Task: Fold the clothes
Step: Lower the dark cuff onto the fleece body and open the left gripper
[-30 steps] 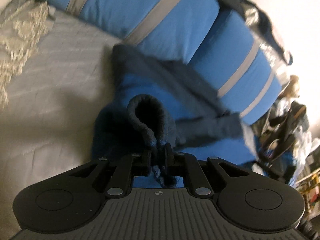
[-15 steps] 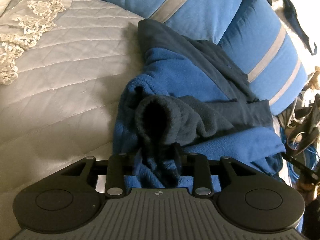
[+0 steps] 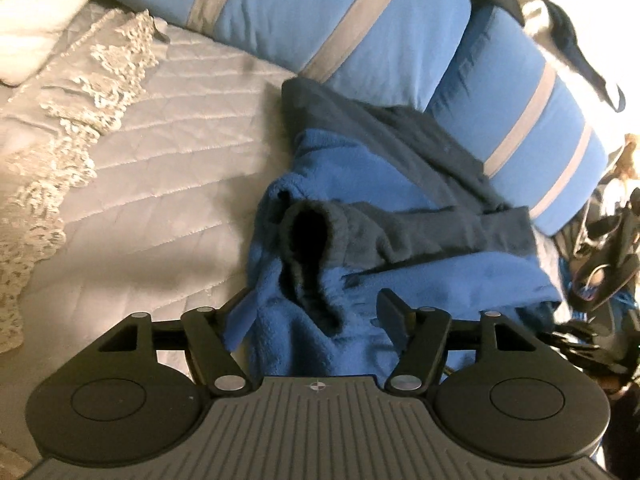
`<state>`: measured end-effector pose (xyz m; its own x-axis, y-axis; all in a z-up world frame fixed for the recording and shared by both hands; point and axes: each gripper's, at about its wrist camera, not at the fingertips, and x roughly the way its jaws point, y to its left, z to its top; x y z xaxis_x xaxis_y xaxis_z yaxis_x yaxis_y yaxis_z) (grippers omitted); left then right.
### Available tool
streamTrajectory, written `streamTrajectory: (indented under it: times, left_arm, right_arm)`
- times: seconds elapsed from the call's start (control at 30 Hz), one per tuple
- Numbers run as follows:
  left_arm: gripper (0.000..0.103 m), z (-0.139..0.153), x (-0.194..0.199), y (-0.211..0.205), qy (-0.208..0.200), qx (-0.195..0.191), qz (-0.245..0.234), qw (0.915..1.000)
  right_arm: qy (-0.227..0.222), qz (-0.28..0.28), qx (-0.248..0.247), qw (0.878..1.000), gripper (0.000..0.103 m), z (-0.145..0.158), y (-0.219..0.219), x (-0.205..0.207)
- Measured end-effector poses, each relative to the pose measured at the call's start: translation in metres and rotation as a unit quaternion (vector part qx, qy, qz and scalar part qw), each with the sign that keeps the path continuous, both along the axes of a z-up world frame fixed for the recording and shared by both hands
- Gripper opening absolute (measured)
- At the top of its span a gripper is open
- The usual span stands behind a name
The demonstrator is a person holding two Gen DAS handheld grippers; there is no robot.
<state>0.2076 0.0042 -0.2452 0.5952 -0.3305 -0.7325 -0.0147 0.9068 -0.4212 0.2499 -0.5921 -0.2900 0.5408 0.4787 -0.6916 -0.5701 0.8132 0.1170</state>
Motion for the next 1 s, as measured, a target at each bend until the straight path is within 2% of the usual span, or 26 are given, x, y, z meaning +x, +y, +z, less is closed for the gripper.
streamTrajectory:
  times: [0.03, 0.4, 0.67, 0.7, 0.73, 0.77, 0.83, 0.87, 1.0]
  left_arm:
    - [0.066, 0.004, -0.002, 0.001, -0.003, -0.001, 0.002, 1.0]
    - [0.066, 0.028, -0.009, -0.002, -0.031, -0.012, -0.001, 0.9994]
    - [0.066, 0.028, -0.005, -0.015, -0.039, 0.011, -0.02, 0.999]
    - [0.066, 0.027, -0.004, -0.015, -0.038, 0.011, -0.02, 0.999]
    - [0.066, 0.027, -0.003, -0.014, -0.038, 0.01, -0.021, 0.999]
    - [0.066, 0.027, -0.002, -0.014, -0.039, 0.01, -0.023, 0.9989]
    - [0.066, 0.028, 0.0, -0.015, -0.042, 0.013, -0.028, 0.9986]
    - [0.066, 0.029, 0.001, -0.016, -0.044, 0.014, -0.031, 0.9984]
    - [0.066, 0.041, 0.016, -0.032, -0.068, 0.025, -0.063, 0.9954]
  right_arm:
    - [0.004, 0.003, 0.002, 1.0, 0.016, -0.001, 0.002, 0.0]
    - [-0.006, 0.028, -0.025, 0.999, 0.01, 0.019, 0.009, -0.032]
    - [0.003, 0.05, -0.056, 0.997, 0.01, 0.024, 0.02, -0.049]
    - [0.002, 0.048, -0.064, 0.997, 0.011, 0.024, 0.021, -0.05]
    - [0.002, 0.045, -0.072, 0.996, 0.019, 0.025, 0.021, -0.051]
    - [-0.001, 0.045, -0.076, 0.996, 0.033, 0.028, 0.02, -0.053]
    - [-0.007, 0.046, -0.085, 0.995, 0.054, 0.033, 0.018, -0.056]
    - [-0.011, 0.047, -0.085, 0.995, 0.061, 0.036, 0.015, -0.058]
    - [-0.022, 0.02, -0.067, 0.997, 0.066, 0.053, -0.008, -0.057]
